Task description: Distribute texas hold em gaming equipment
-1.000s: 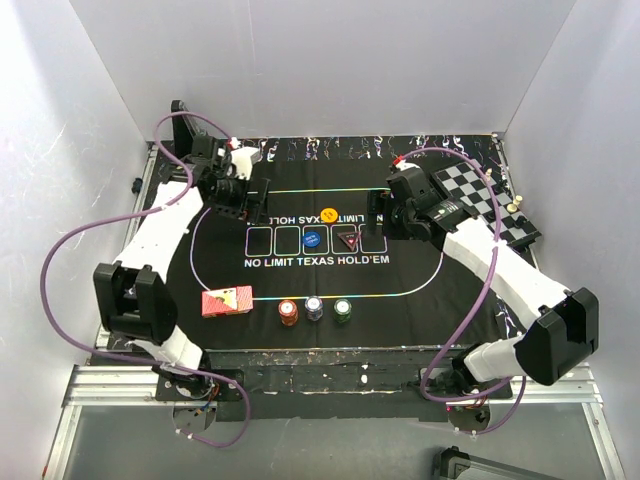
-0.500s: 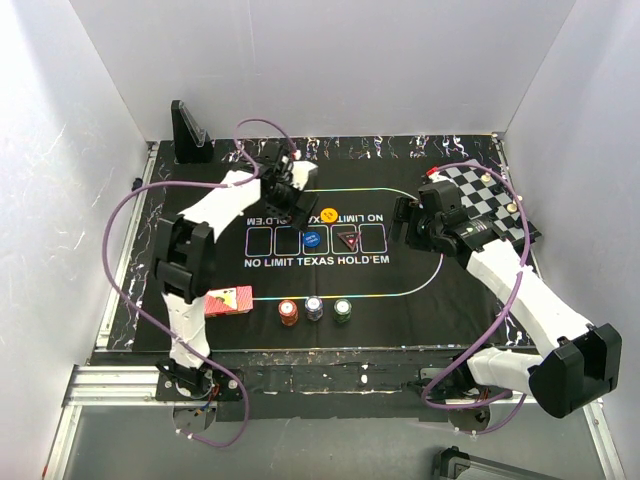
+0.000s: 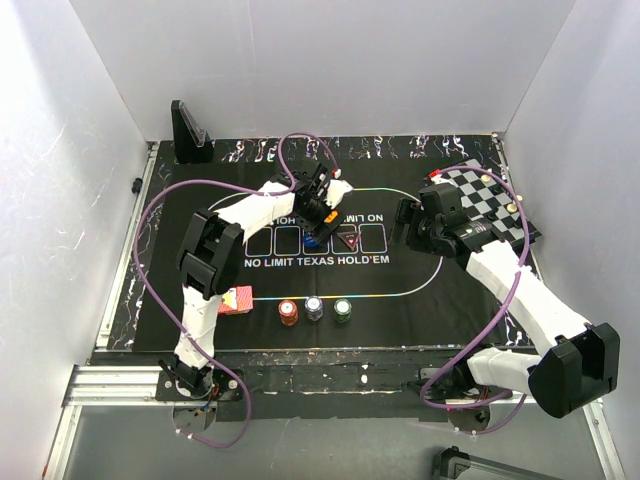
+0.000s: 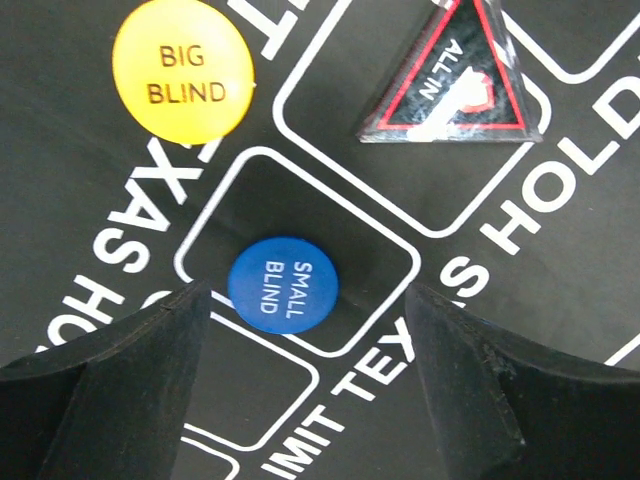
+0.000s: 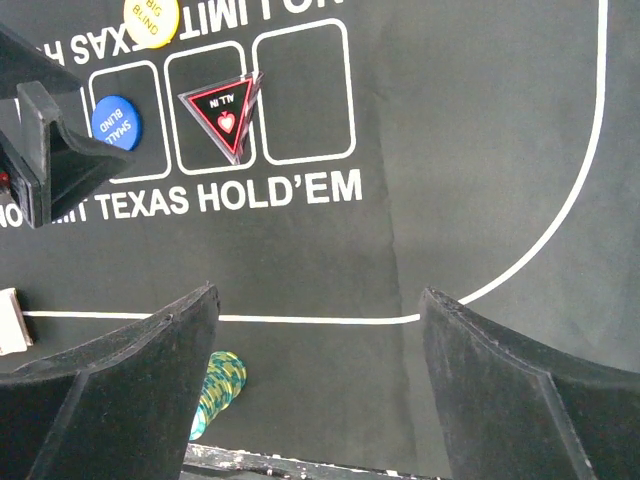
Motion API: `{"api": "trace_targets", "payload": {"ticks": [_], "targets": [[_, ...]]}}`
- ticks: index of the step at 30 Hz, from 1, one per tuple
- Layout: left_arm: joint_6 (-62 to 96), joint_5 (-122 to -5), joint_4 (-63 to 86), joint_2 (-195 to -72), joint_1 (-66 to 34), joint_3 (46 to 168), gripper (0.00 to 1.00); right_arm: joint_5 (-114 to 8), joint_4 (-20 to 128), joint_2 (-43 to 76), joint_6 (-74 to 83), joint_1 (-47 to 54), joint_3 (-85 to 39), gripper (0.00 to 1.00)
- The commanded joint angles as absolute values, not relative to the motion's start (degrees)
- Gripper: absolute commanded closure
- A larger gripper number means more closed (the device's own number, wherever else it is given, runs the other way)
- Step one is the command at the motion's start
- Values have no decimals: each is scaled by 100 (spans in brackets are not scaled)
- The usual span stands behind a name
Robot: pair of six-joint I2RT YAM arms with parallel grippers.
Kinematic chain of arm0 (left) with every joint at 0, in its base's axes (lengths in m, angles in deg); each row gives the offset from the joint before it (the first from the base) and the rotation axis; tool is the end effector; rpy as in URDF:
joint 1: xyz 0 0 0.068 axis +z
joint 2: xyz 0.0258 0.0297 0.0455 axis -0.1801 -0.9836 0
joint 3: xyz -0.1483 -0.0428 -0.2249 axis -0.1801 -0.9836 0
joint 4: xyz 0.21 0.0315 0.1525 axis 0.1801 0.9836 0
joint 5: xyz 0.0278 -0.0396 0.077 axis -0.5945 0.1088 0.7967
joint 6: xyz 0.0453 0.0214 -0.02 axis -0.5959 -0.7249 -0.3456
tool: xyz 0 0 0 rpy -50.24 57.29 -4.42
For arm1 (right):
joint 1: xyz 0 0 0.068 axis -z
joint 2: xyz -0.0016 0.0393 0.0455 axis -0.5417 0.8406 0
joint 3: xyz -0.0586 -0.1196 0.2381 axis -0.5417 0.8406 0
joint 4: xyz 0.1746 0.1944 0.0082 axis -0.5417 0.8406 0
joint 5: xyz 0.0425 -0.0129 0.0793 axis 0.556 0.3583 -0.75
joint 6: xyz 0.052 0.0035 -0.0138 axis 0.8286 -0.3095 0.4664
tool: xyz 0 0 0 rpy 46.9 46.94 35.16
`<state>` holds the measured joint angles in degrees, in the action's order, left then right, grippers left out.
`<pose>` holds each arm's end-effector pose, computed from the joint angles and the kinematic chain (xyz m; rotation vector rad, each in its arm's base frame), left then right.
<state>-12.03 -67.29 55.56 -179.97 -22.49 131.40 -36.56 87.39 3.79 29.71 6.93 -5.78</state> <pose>0.3721 -0.2494 0.1886 1.2268 2.4601 -0.3645 0.2291 0.1052 0.2997 0.2005 2.3426 0.3282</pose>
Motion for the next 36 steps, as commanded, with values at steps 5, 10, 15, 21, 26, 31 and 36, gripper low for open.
{"api": "trace_targets", "payload": {"ticks": [5,10,15,21,26,31,36], "targets": [[-1538,-6365,5074,-18060,-2285,13246,39,-3725,8451,179,3033,714,-481,17],[-1626,-6330,4959,-18078,-2364,13026,48,-3760,8407,161,3033,723,-428,19],[-1565,-6418,4959,-18200,-2381,13095,43,-3778,8363,205,3041,722,-410,19],[-1556,-6514,4933,-18253,-2381,13000,36,-3778,8354,214,3042,723,-410,20],[-1591,-6470,4854,-18210,-2381,12745,48,-3760,8337,232,3041,731,-410,22],[-1617,-6269,4722,-17990,-2381,12358,54,-3751,8328,258,3059,714,-428,24],[-1837,-5856,4467,-17727,-2381,11814,54,-3795,8275,258,3085,731,-410,25]]}}
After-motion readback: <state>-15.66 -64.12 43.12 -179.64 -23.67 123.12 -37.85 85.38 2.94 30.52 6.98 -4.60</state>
